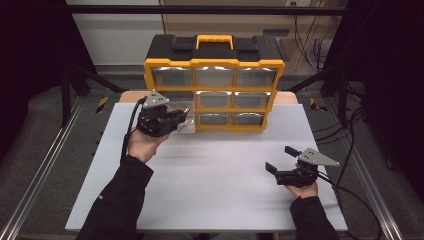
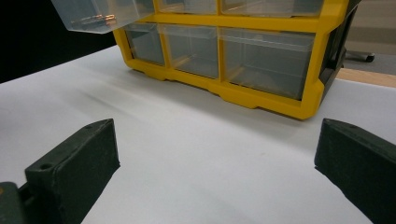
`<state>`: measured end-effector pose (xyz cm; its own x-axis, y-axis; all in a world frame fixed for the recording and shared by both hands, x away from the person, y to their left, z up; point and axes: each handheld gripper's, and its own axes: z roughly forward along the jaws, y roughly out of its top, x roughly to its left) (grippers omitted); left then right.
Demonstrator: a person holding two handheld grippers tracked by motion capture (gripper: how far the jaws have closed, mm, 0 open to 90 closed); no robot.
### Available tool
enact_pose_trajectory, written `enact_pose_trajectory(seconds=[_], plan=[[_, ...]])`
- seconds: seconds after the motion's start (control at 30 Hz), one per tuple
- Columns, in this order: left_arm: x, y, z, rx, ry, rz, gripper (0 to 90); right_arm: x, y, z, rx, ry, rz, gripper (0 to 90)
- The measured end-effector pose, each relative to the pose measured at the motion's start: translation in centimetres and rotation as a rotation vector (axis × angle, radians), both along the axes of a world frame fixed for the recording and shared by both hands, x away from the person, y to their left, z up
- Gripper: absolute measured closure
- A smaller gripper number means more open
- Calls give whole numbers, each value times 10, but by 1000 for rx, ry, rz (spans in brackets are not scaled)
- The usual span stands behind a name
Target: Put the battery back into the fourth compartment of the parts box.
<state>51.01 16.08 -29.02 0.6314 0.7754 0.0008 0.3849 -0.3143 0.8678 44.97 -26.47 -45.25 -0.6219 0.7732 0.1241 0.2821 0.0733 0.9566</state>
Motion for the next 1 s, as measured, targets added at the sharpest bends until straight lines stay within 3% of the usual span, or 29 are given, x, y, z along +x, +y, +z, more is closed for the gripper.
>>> enact_pose_trajectory(seconds=[0.2,0.6,0.77,0.93,1.0], plan=[[14,12,-2,4,7,42,760,0,0,0,-2,-1,-1,1],[37,23,-21,85,43,116,760,0,0,0,-2,-1,0,1],[41,27,-29,95,68,133,758,0,0,0,-1,-1,1,1],[38,32,-31,71,48,154,742,0,0,0,-1,0,0,1],[35,35,-29,40,31,151,705,0,0,0,-2,0,0,1]])
